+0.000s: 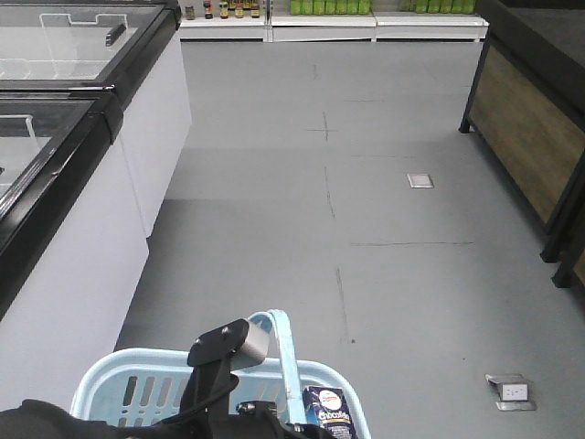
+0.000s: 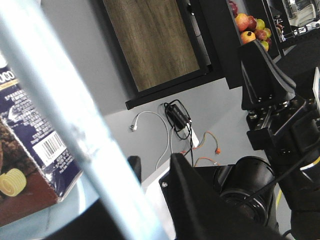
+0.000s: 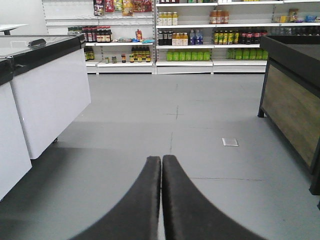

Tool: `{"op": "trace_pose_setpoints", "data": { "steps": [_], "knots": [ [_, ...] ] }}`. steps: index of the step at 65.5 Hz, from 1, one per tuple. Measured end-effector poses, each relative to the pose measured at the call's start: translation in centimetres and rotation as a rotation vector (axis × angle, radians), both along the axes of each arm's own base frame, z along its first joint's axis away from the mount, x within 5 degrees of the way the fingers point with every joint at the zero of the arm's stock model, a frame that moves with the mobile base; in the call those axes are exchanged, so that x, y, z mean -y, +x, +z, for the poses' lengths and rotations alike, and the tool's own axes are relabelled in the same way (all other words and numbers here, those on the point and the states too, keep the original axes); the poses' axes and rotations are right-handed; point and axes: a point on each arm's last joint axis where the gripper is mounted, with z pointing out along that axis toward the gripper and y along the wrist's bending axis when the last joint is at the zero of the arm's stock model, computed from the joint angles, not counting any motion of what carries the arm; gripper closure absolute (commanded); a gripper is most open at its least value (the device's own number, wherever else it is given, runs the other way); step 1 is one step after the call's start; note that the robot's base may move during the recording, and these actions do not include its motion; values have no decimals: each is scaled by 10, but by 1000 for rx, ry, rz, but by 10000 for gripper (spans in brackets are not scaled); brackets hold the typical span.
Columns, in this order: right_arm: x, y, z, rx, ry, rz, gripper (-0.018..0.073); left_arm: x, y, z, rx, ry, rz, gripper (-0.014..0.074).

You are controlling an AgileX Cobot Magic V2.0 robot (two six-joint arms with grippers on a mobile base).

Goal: Left arm holds basket, right arm returns cookies
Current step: 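Hold the basket steady with the left gripper while the base turns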

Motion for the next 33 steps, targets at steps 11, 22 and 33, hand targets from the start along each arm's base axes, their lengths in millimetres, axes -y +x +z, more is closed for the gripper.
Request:
{"op": "trace_pose_setpoints", "data": {
  "steps": [11, 22, 33],
  "knots": [
    [0, 0, 0, 0, 0, 0, 570, 0, -1, 0, 0, 0, -2, 603],
    [0, 0, 0, 0, 0, 0, 570, 1, -1, 0, -2, -1, -6, 603],
    [0, 0, 0, 0, 0, 0, 570, 1, -1, 0, -2, -1, -6, 603]
  ]
}}
